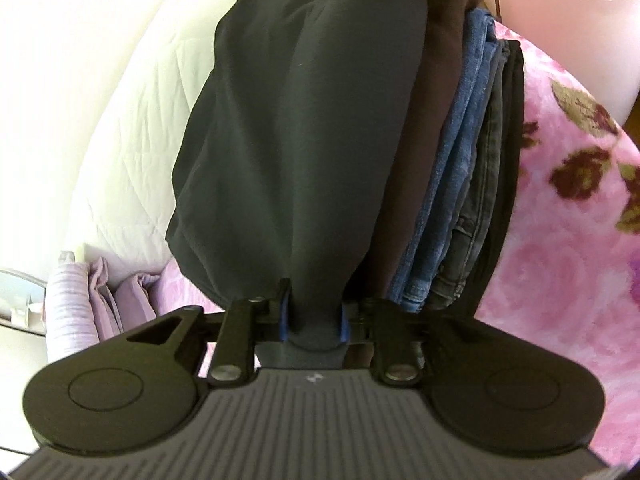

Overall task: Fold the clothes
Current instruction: 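Lower the shirt onto the stack and open both grippers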

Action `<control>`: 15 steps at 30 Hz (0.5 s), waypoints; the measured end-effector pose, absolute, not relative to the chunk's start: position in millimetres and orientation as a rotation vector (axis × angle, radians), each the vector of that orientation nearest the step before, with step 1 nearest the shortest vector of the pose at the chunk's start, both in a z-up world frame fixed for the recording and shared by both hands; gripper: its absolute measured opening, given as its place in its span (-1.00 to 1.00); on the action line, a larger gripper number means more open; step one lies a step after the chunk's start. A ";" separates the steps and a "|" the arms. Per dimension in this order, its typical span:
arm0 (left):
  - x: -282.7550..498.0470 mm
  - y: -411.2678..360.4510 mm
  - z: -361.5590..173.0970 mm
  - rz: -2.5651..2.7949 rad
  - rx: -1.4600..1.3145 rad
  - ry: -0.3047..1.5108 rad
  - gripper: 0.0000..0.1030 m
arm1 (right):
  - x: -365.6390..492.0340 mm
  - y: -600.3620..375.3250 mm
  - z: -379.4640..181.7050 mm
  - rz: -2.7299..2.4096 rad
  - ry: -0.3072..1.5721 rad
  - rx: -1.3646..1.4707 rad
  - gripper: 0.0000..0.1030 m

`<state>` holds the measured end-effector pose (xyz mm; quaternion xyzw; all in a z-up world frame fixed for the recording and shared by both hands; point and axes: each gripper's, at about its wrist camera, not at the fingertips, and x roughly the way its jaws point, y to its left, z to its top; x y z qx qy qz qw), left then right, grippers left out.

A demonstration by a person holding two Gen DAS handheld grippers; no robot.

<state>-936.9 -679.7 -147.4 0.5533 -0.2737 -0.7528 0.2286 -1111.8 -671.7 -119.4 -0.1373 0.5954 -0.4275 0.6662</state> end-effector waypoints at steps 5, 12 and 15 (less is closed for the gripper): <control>-929.3 -677.6 -134.7 -2.005 1.514 -0.527 -0.39 | -1118.2 -654.9 -109.7 -0.992 1.330 -0.239 -0.32; -901.7 -675.9 -100.7 -1.852 1.358 0.096 -0.22 | -1126.1 -637.9 -90.2 -1.092 1.184 0.062 -0.29; -896.9 -669.3 -86.3 -1.814 1.276 0.233 -0.04 | -1133.2 -633.2 -76.7 -1.140 1.097 0.236 -0.27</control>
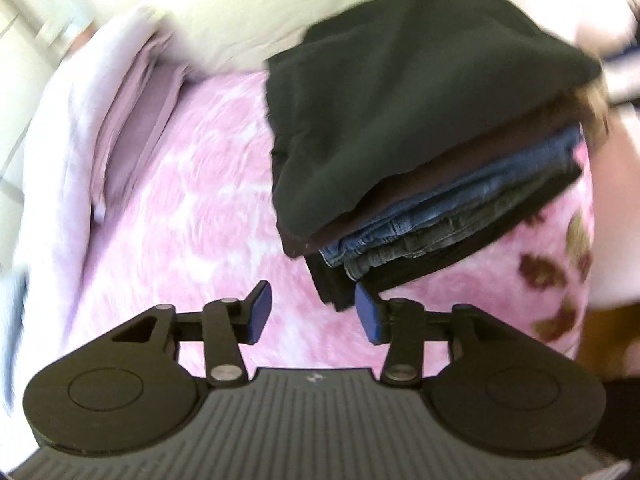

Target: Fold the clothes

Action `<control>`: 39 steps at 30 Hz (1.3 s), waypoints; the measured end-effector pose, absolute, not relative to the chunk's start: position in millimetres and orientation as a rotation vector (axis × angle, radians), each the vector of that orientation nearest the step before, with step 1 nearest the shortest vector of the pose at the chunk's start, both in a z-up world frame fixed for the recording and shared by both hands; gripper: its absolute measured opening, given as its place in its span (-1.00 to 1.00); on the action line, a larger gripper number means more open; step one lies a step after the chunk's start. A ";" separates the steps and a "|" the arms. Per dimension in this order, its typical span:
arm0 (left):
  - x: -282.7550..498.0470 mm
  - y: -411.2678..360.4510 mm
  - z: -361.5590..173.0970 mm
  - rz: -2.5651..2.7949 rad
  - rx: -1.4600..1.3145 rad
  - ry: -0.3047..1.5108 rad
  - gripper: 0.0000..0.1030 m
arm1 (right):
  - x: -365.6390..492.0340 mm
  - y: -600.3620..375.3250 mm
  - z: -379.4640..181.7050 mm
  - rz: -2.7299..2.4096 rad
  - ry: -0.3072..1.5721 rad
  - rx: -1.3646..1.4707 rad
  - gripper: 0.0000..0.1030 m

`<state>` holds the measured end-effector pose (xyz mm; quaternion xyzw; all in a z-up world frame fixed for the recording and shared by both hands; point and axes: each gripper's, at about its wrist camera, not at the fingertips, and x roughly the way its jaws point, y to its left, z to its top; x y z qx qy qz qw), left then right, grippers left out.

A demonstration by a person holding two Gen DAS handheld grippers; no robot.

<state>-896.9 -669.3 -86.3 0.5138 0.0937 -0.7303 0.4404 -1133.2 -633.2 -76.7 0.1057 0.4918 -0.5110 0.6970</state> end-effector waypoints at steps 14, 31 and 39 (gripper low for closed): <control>-859.7 -604.7 -46.5 -1.968 1.082 0.380 0.52 | -1120.4 -549.3 -11.2 -1.458 0.713 0.654 0.38; -792.2 -524.1 3.7 -2.035 0.850 0.476 0.58 | -1038.1 -461.9 44.4 -1.579 0.576 0.715 0.39; -792.6 -520.7 13.9 -1.991 0.841 0.556 0.59 | -1031.0 -458.4 45.0 -1.593 0.564 0.769 0.39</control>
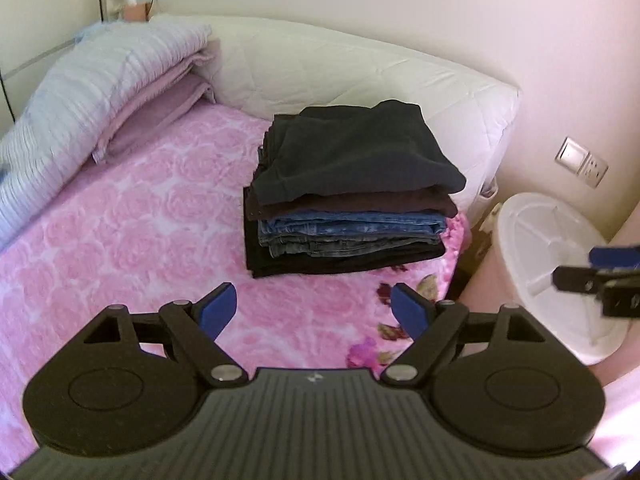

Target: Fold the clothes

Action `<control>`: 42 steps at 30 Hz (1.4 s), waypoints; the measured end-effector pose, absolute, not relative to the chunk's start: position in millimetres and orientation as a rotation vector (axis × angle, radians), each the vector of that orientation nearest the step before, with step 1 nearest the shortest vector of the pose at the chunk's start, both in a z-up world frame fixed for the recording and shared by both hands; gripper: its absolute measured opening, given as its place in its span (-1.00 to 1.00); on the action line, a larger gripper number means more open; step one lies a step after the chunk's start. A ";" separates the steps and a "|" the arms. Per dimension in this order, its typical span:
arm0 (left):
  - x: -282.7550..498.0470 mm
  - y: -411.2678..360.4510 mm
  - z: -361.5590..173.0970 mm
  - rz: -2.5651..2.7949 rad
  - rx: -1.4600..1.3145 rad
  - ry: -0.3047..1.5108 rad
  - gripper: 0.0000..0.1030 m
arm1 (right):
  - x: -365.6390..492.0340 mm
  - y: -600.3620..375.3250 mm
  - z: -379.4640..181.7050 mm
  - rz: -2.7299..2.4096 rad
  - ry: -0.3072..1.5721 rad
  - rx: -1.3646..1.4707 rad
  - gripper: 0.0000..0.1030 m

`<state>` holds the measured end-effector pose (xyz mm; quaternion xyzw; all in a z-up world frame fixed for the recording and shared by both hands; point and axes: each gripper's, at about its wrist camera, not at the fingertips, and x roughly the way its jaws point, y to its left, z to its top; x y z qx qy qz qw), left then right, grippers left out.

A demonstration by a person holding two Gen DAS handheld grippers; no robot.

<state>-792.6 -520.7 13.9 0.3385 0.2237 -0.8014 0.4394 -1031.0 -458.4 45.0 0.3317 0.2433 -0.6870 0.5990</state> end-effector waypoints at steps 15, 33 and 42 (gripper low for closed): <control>-782.8 -509.2 20.8 -1.958 0.831 0.529 0.58 | -1011.2 -446.8 52.3 -1.619 0.565 0.767 0.39; -780.3 -510.0 21.5 -1.954 0.784 0.584 0.58 | -1001.2 -444.3 55.0 -1.616 0.562 0.748 0.39; -788.5 -509.9 23.5 -1.937 0.788 0.540 0.58 | -999.4 -443.8 56.7 -1.615 0.557 0.742 0.39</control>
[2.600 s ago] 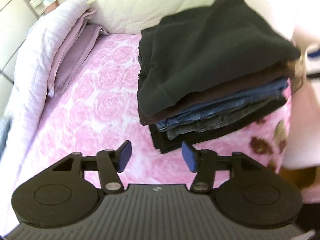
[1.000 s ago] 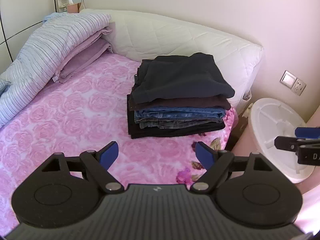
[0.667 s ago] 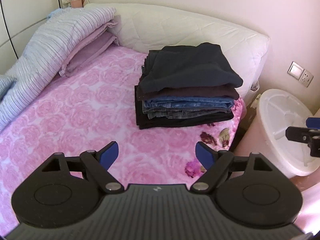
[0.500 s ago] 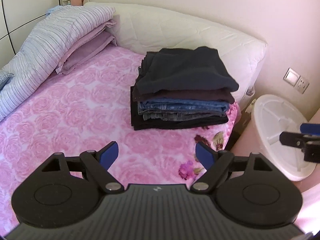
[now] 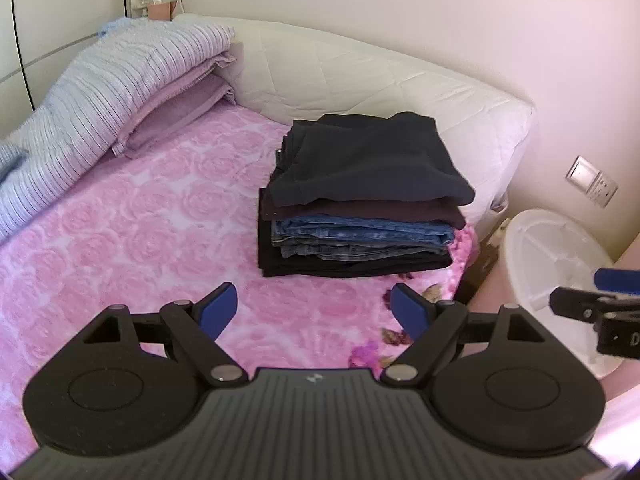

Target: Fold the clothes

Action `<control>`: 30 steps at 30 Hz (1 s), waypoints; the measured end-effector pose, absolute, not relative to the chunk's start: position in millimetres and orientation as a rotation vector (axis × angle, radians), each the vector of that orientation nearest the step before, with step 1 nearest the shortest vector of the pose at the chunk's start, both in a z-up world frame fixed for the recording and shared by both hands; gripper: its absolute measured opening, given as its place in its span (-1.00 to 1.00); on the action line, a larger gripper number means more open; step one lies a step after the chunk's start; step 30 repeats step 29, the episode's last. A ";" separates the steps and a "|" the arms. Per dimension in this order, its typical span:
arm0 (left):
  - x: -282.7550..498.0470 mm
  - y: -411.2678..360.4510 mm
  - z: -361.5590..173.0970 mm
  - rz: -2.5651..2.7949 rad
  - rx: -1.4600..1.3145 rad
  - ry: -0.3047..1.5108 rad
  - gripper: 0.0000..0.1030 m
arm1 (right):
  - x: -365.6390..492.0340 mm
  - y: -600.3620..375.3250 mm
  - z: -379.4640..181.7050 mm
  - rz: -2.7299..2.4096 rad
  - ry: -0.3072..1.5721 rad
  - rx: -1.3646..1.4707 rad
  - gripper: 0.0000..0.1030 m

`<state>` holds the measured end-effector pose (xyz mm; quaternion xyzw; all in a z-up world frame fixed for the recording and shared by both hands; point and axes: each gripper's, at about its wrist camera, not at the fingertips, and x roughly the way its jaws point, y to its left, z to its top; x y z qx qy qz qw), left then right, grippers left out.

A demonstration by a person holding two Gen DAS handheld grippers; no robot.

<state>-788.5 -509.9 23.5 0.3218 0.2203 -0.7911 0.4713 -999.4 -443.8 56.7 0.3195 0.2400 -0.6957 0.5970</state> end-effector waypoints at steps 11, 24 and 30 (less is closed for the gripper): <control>-783.0 -512.4 23.0 -1.937 0.795 0.520 0.58 | -992.5 -447.8 56.2 -1.606 0.557 0.737 0.39; -784.9 -516.3 23.4 -1.932 0.813 0.513 0.58 | -986.7 -451.3 58.2 -1.603 0.559 0.722 0.39; -788.5 -515.7 24.3 -1.941 0.814 0.480 0.59 | -987.6 -453.4 60.0 -1.607 0.550 0.718 0.39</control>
